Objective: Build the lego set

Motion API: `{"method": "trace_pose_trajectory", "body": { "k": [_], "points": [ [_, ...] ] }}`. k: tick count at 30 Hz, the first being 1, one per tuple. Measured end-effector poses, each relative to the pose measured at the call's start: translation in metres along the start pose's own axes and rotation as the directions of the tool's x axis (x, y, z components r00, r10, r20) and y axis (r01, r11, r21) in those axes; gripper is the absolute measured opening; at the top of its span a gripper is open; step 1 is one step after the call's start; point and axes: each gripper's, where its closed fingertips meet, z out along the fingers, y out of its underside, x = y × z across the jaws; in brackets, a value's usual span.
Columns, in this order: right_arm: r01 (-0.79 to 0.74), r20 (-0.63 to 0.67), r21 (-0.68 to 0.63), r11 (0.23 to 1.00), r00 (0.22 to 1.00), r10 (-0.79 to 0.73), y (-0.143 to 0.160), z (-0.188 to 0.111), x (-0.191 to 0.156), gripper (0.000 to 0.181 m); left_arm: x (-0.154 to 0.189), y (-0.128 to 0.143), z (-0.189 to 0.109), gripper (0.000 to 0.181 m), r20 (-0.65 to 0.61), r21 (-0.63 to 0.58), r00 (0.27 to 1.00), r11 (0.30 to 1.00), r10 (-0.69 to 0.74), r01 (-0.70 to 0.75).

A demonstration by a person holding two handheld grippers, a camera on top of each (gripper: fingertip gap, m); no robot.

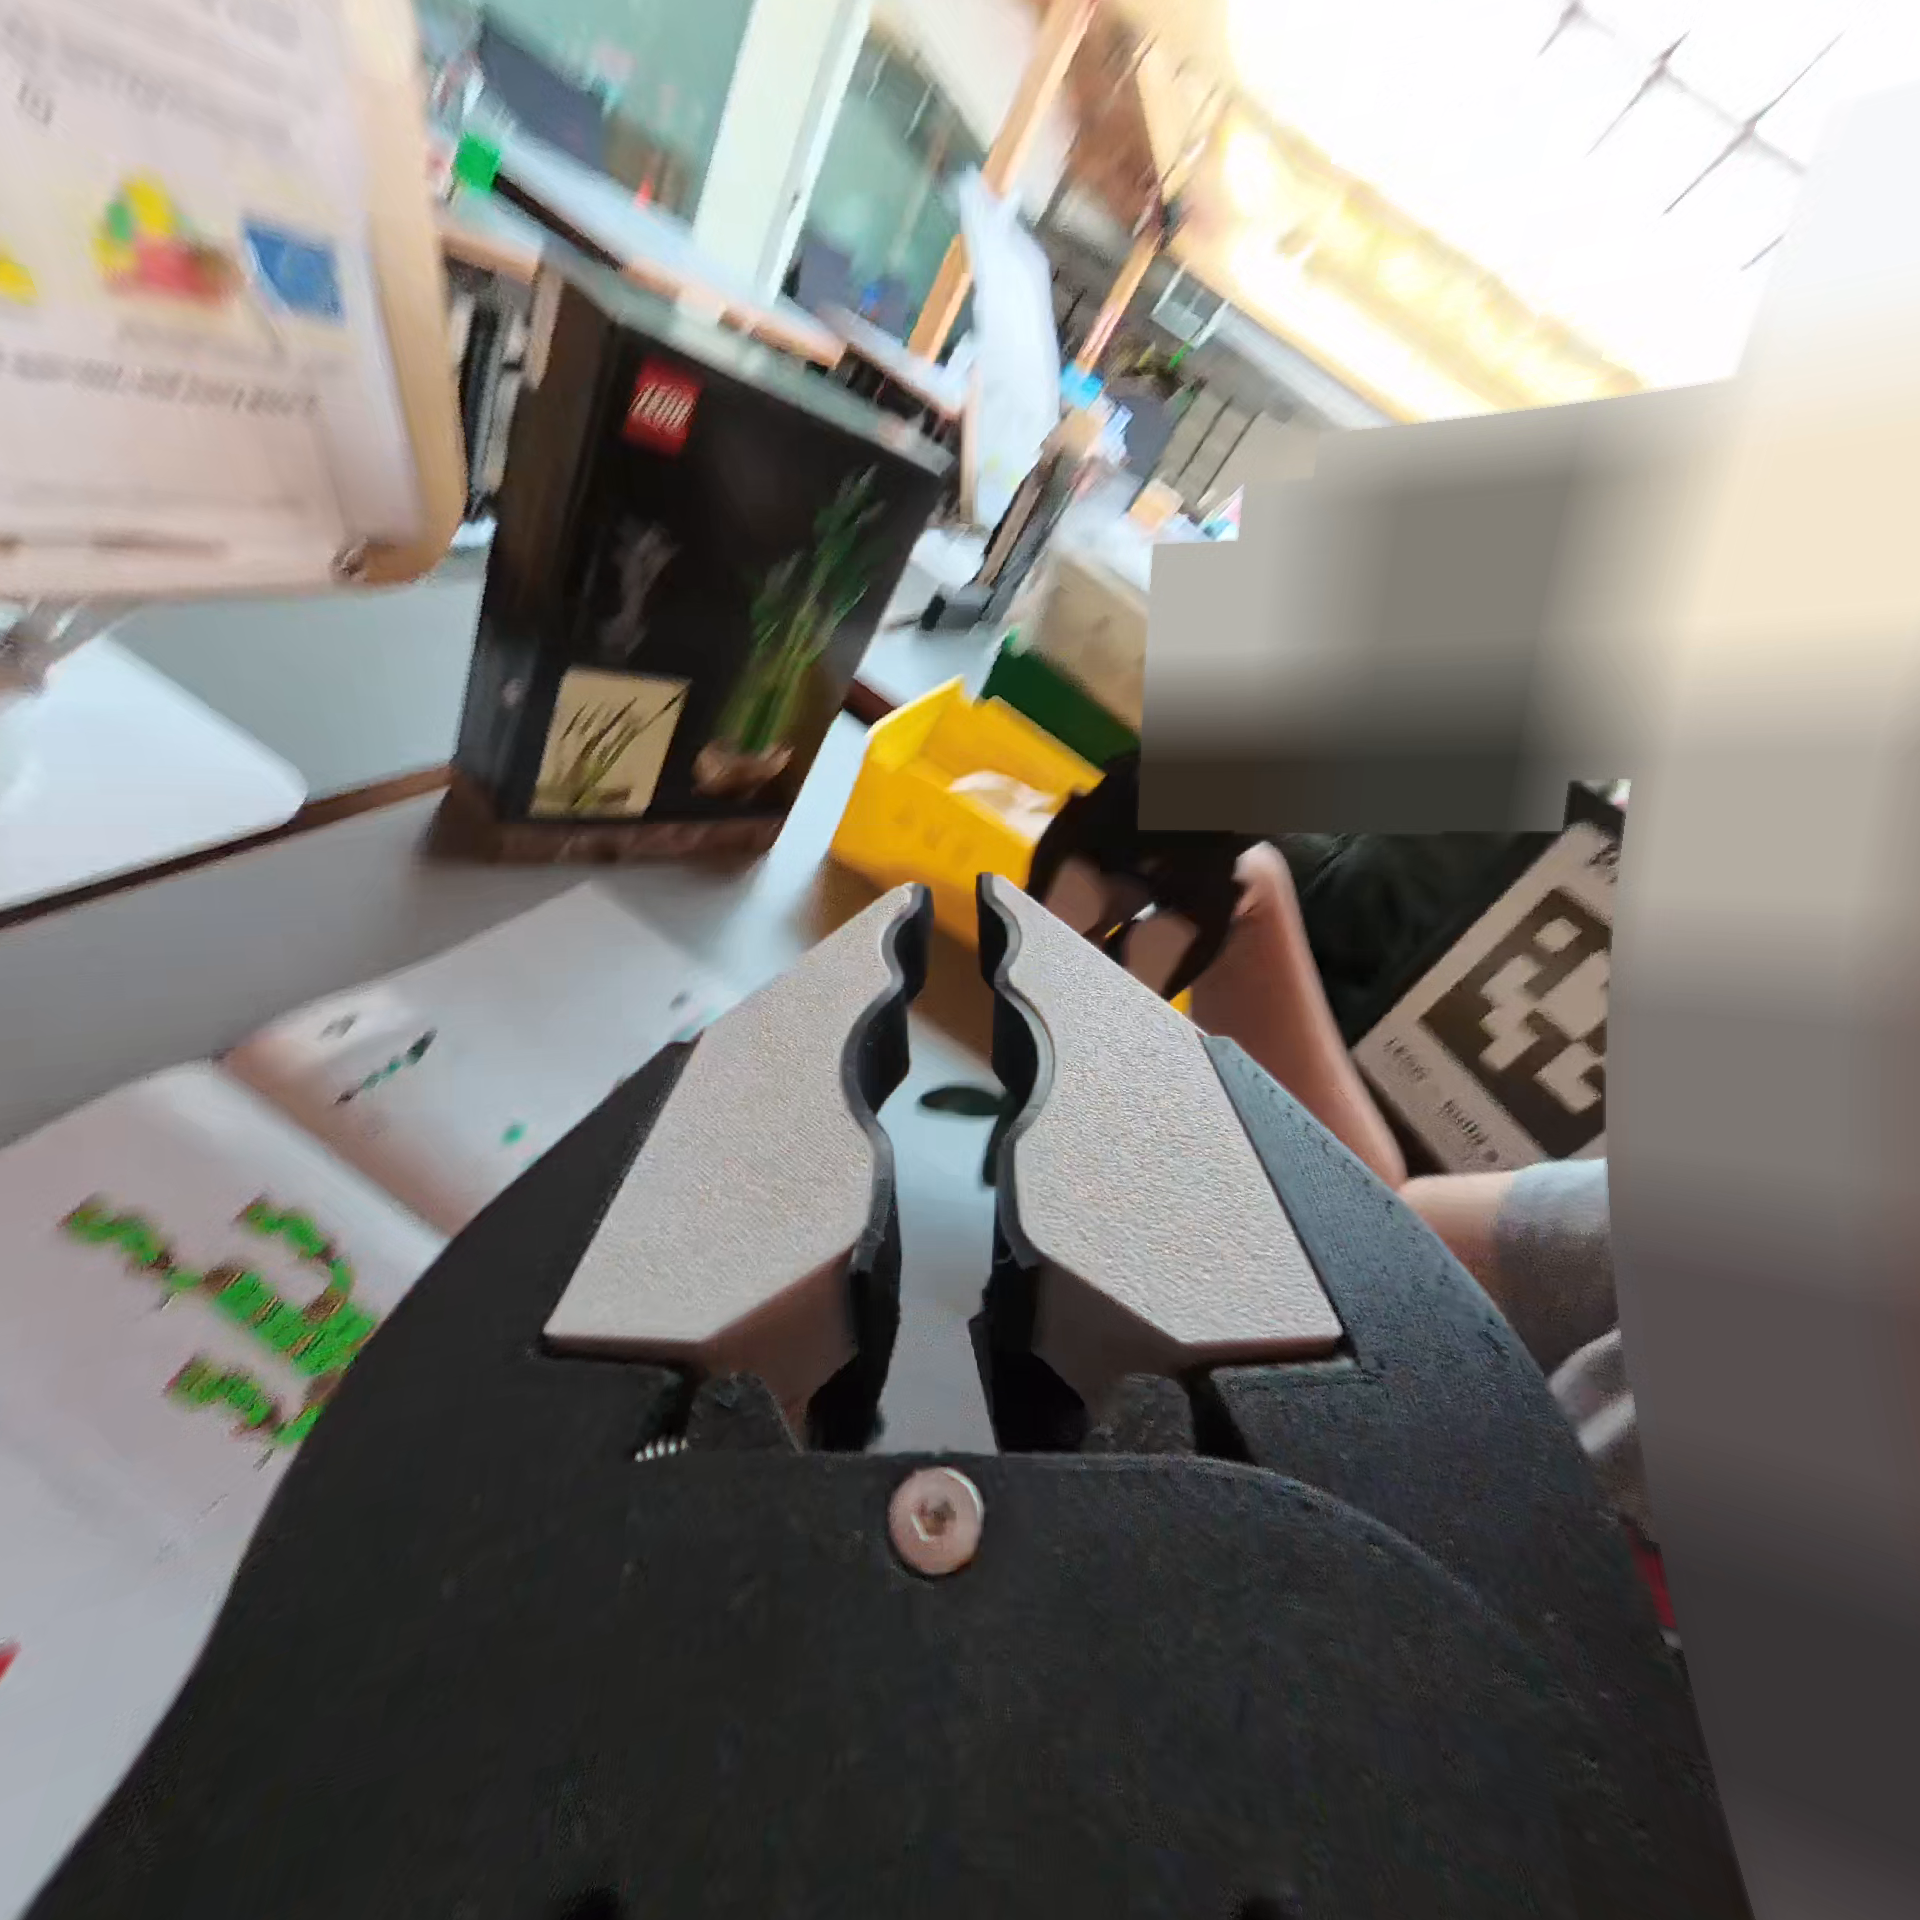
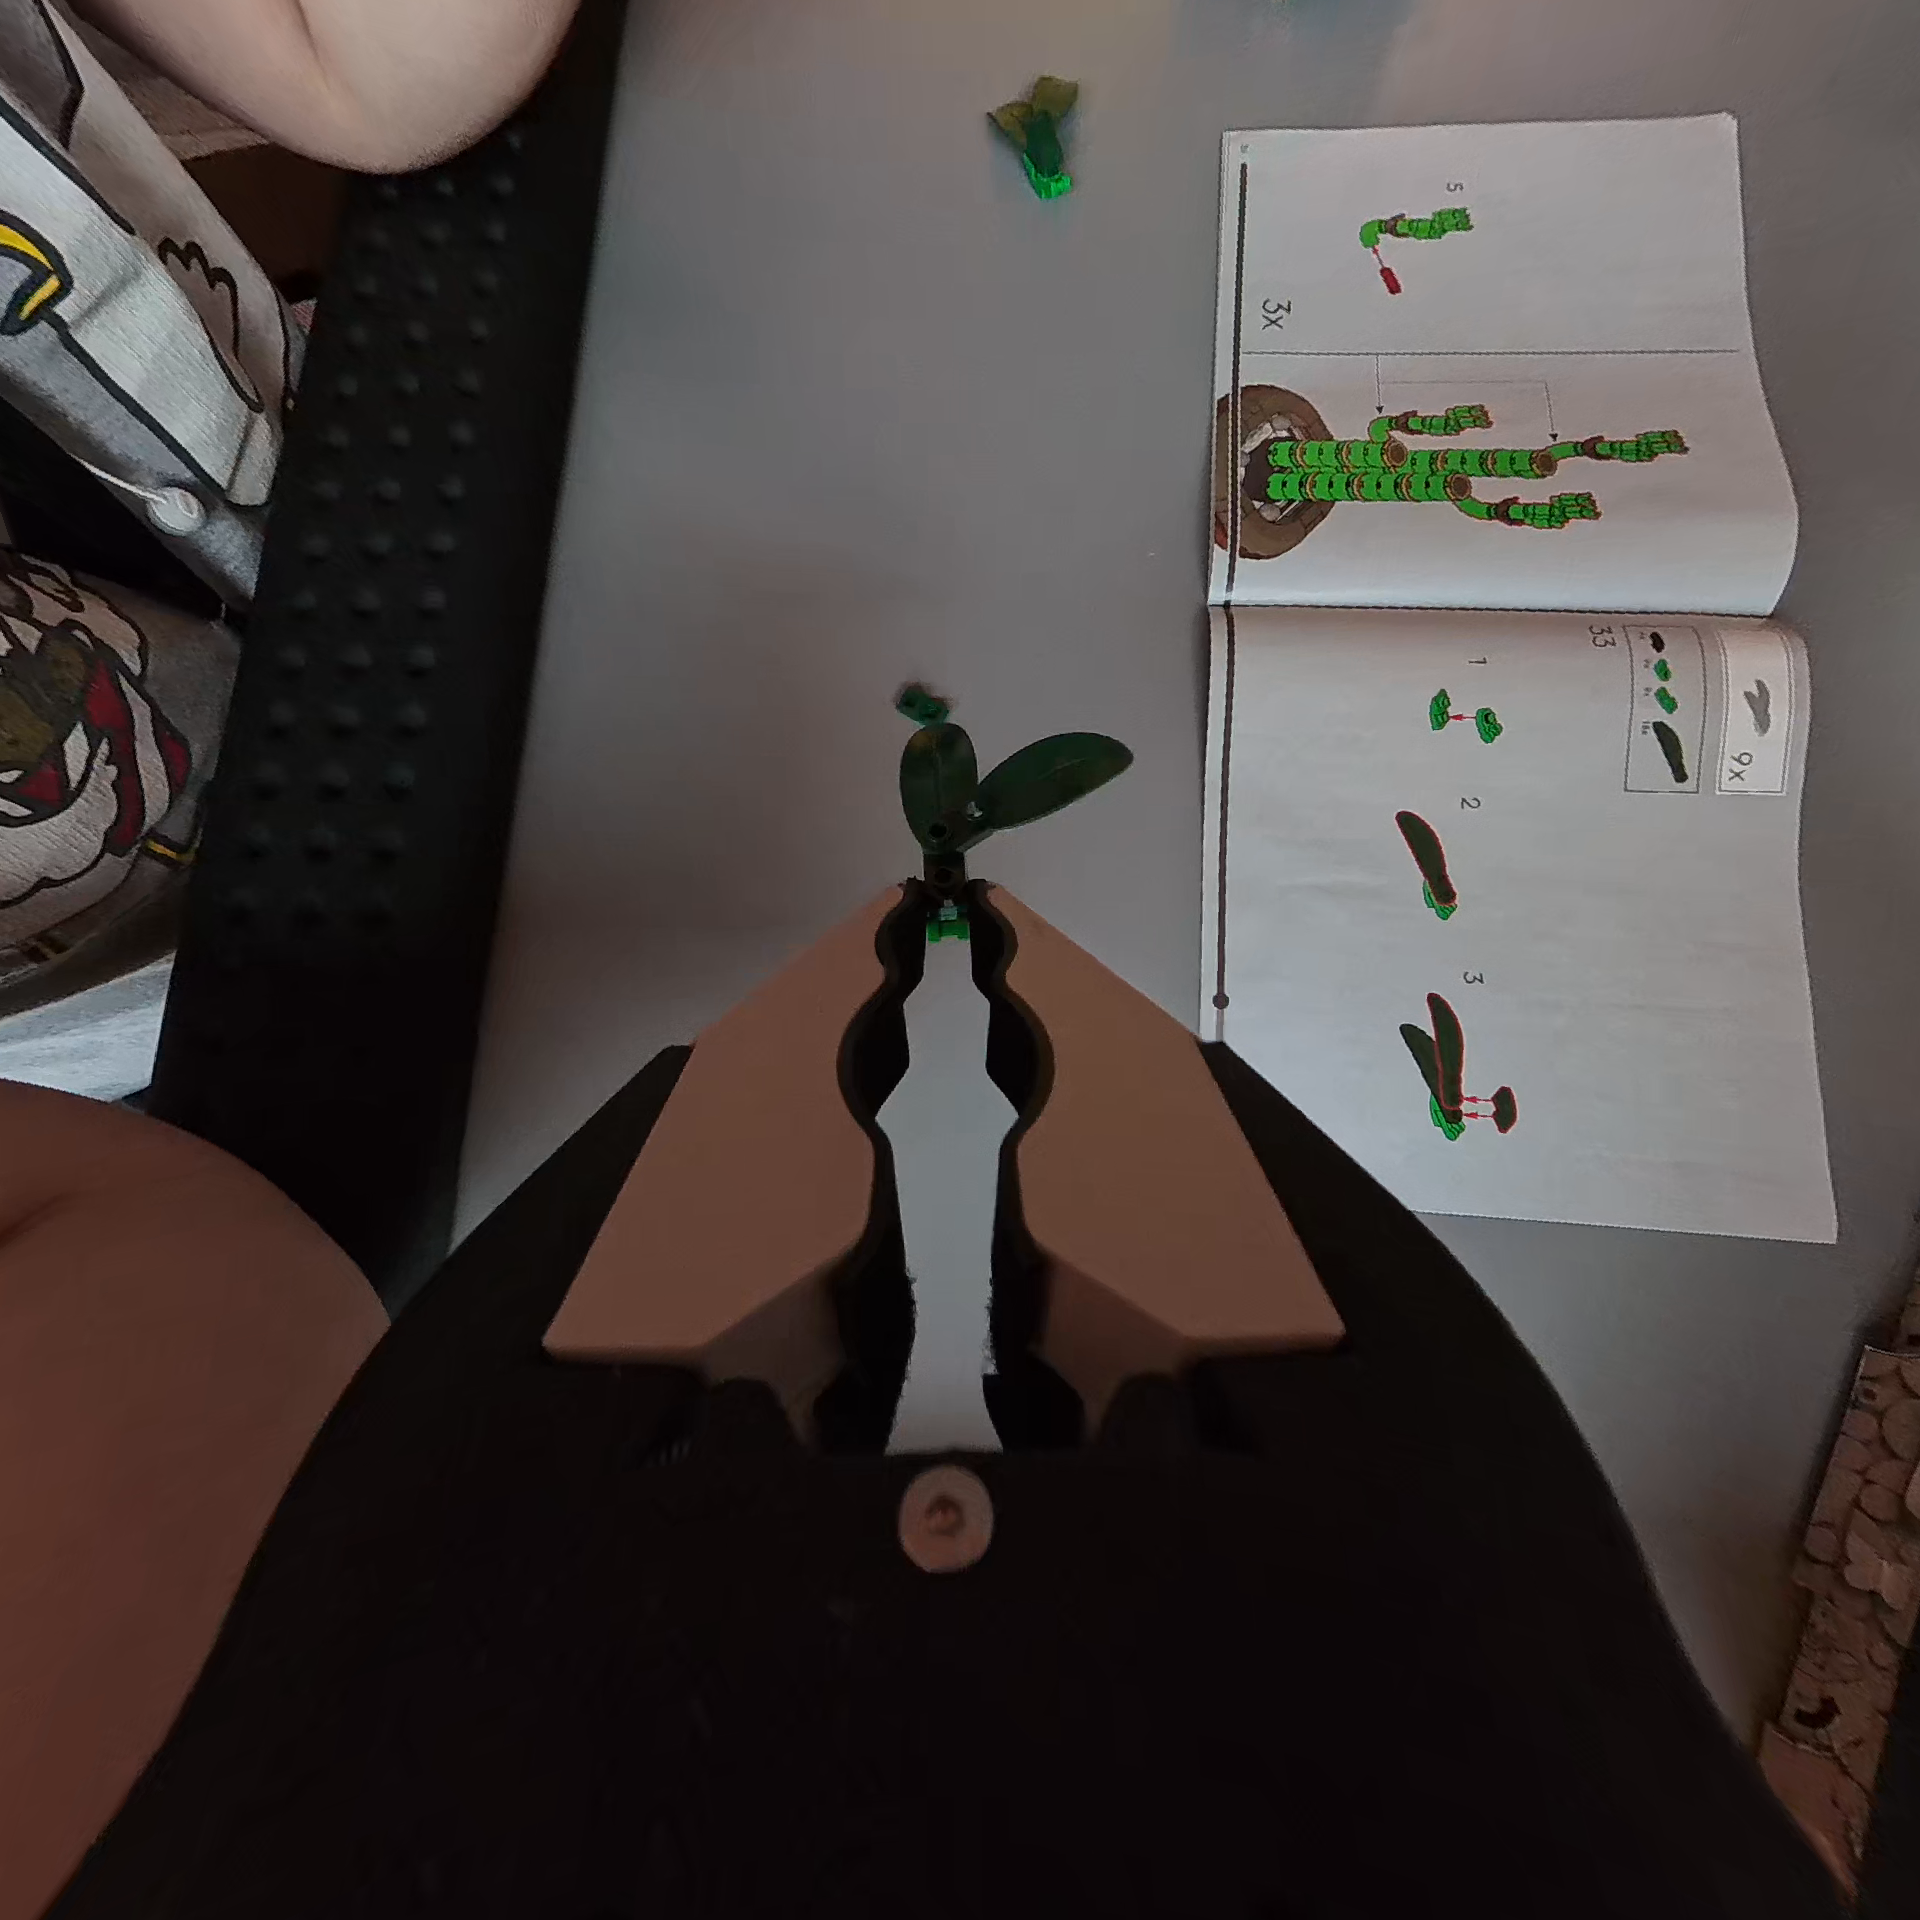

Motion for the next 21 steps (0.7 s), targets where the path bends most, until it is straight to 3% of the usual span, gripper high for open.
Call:
{"method": "trace_pose_trajectory", "body": {
  "k": [3,7,11,16,21],
  "points": [
    [0.027,-0.056,0.019,0.999,0.998,-0.025,-0.004,-0.006,0.006,0.006,-0.024,0.033,0.023,0.016,-0.001,-0.109,0.995,0.989,-0.099,0.098],
    [0.120,-0.165,0.089,0.989,0.981,-0.104,-0.024,-0.018,0.015,0.006,-0.012,0.064,0.050,0.030,-0.173,-0.225,0.934,0.936,-0.313,0.272],
    [0.222,-0.263,0.140,0.965,0.948,-0.180,-0.045,-0.026,0.022,0.006,0.010,0.076,0.063,0.032,-0.312,-0.287,0.858,0.902,-0.407,0.324],
    [0.278,-0.288,0.202,0.939,0.933,-0.215,-0.064,-0.029,0.020,0.006,0.019,0.074,0.066,0.033,-0.378,-0.264,0.847,0.920,-0.374,0.289],
    [0.289,-0.306,0.215,0.933,0.927,-0.217,-0.073,-0.024,0.026,0.006,0.032,0.078,0.064,0.018,-0.439,-0.296,0.822,0.922,-0.363,0.250]
  ]
}}
